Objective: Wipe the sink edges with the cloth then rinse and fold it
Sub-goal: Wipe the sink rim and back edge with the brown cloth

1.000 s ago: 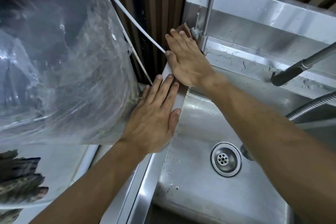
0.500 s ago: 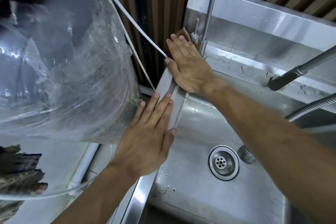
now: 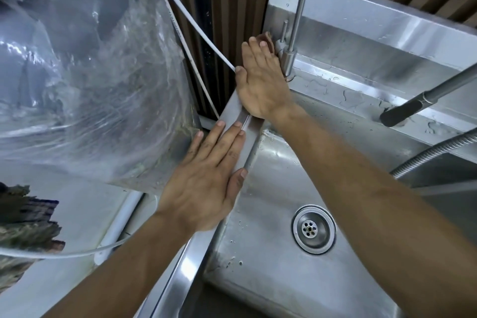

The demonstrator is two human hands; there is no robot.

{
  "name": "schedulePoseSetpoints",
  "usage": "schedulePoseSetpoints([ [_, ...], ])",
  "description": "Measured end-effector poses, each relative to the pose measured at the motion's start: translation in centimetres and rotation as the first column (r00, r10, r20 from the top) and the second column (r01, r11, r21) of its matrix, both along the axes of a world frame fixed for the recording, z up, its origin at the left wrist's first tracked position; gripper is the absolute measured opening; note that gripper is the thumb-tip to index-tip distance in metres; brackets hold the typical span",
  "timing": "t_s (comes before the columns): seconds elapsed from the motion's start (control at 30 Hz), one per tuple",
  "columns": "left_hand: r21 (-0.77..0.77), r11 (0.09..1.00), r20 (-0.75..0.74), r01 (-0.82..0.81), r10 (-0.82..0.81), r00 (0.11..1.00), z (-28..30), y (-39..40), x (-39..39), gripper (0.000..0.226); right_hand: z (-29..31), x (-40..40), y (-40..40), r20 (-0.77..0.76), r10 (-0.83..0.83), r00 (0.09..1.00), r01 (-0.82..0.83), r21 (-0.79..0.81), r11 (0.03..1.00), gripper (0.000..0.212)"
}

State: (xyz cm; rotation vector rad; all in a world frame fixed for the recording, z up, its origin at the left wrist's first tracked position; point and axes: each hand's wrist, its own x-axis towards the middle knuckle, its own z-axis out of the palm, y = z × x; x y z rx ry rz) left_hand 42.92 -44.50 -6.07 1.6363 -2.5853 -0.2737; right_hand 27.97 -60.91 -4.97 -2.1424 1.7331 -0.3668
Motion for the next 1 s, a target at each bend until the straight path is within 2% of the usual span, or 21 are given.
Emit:
schedulePoseSetpoints([
  [0.2,0.003,1.000,-0.001,-0.009,0.009,1.000,0.0,0.0,0.0,0.064,-0.8,-3.3,6.7,0.074,0.105,0.992,-0.105,-0.005,0.994,0.060],
  [0.4,-0.005,1.000,0.015,-0.010,0.010,1.000,0.0,0.1,-0.2,0.064,-0.1,-2.6,3.6,0.002,0.093,0.996,-0.093,-0.009,0.996,0.058],
  [0.67,0.013,1.000,-0.001,-0.006,0.006,1.000,0.0,0.1,-0.1,0.064,-1.5,-2.8,6.4,0.149,0.067,0.987,-0.054,-0.092,0.994,0.053],
  [0.83,0.007,1.000,-0.005,-0.003,0.003,1.000,-0.1,0.0,0.0,0.064,-1.2,-3.4,3.9,-0.009,0.123,0.992,-0.123,-0.176,0.977,0.054],
  [1.0,-0.004,1.000,-0.011,-0.007,0.007,1.000,-0.2,0.0,0.0,0.064,-1.8,-3.5,3.8,-0.004,0.133,0.991,-0.133,-0.131,0.982,0.058],
])
